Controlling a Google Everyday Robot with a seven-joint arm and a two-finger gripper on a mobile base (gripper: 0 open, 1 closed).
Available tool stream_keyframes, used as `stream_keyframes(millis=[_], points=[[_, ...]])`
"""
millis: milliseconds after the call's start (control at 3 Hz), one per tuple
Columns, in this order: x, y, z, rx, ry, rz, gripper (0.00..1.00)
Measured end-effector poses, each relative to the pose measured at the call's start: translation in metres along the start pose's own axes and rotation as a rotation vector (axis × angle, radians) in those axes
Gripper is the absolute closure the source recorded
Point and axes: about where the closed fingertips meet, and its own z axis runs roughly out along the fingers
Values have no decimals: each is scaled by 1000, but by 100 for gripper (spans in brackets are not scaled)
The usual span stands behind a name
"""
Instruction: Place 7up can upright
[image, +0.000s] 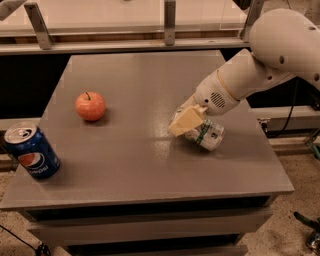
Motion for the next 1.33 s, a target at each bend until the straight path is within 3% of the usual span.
stream_keyframes(millis=[333, 667, 1000, 1333], points=[[12, -9, -24, 27, -61, 38, 100], [36, -17, -52, 66, -141, 118, 100], [62, -21, -78, 84, -271, 197, 100], [62, -21, -78, 84, -271, 197, 100]])
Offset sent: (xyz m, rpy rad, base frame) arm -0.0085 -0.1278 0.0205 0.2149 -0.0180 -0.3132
